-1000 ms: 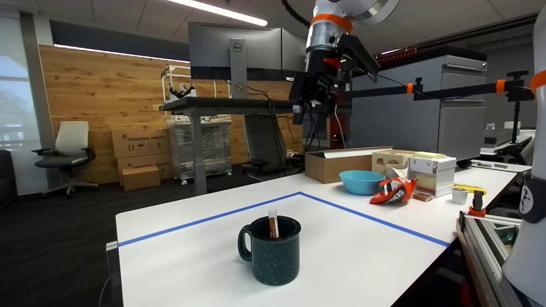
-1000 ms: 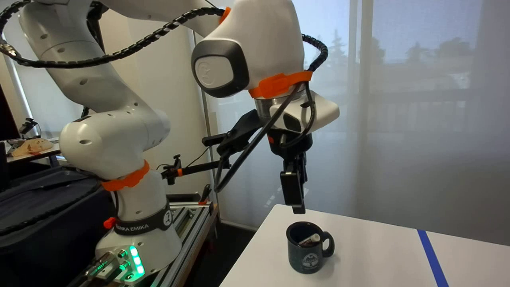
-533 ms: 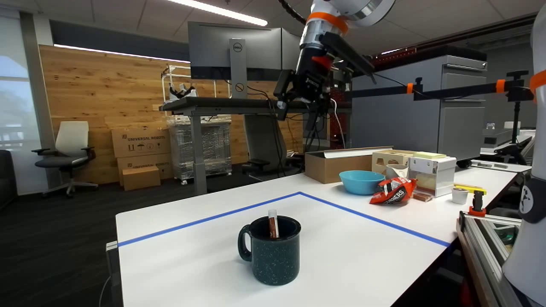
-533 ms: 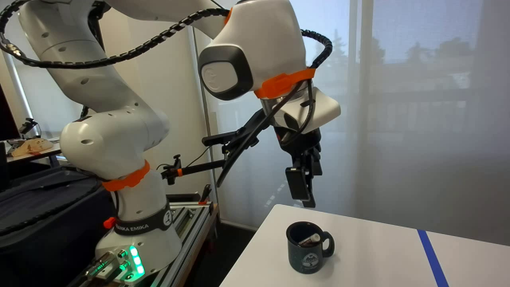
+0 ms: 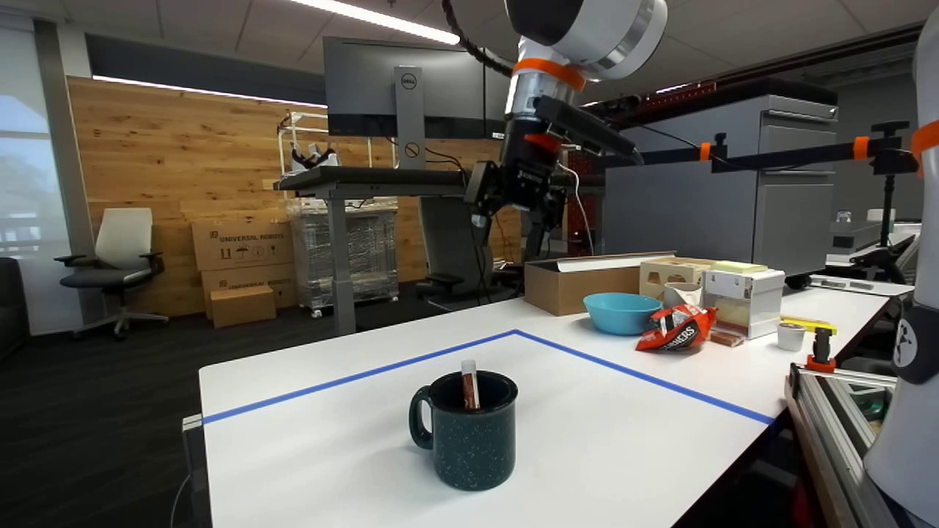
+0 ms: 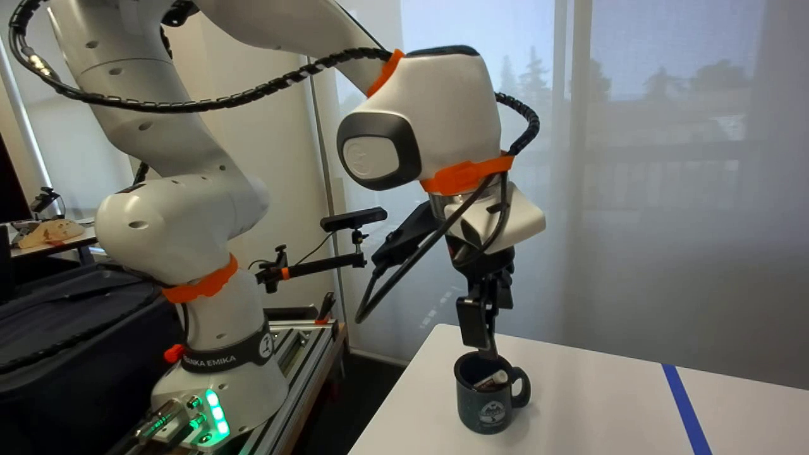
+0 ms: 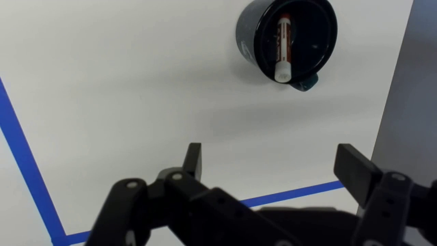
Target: Take the marker out of the cup
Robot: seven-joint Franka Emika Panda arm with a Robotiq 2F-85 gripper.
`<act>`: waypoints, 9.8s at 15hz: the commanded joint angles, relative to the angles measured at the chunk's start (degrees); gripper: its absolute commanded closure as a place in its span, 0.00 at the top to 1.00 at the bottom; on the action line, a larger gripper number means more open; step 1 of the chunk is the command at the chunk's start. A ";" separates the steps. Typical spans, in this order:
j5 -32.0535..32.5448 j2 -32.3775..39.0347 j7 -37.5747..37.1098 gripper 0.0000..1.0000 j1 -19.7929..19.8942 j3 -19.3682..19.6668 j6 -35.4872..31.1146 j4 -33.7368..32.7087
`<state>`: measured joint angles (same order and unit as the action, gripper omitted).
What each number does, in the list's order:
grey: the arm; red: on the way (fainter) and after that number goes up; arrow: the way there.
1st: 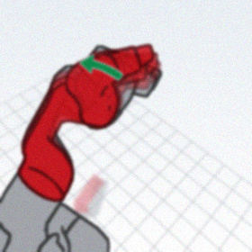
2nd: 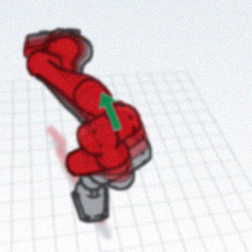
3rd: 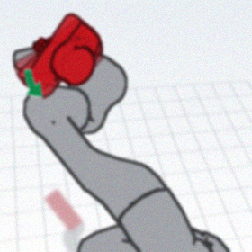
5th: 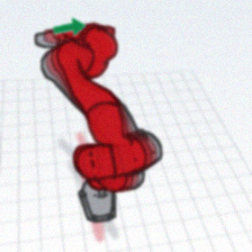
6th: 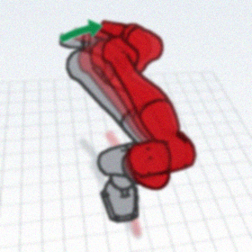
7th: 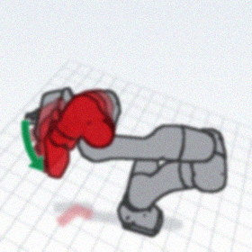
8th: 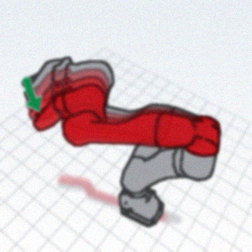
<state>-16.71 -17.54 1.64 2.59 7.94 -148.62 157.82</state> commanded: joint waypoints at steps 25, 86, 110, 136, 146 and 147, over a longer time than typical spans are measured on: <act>-26.35 18.06 9.73 1.00 -6.30 -5.84 -11.87 -0.08; -74.39 20.26 63.56 0.88 -6.49 -10.25 -7.17 -3.64; -123.25 17.63 106.00 0.96 -5.81 -7.95 -8.80 -6.82; -127.31 10.14 113.25 1.00 -2.22 -7.91 -18.51 -4.03; -127.31 10.88 111.60 1.00 -2.69 -13.33 -19.58 -0.28; -127.31 10.95 111.63 0.84 -2.56 -13.68 -19.53 -0.25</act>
<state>-144.02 -5.51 113.95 -0.31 -4.12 -167.31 156.68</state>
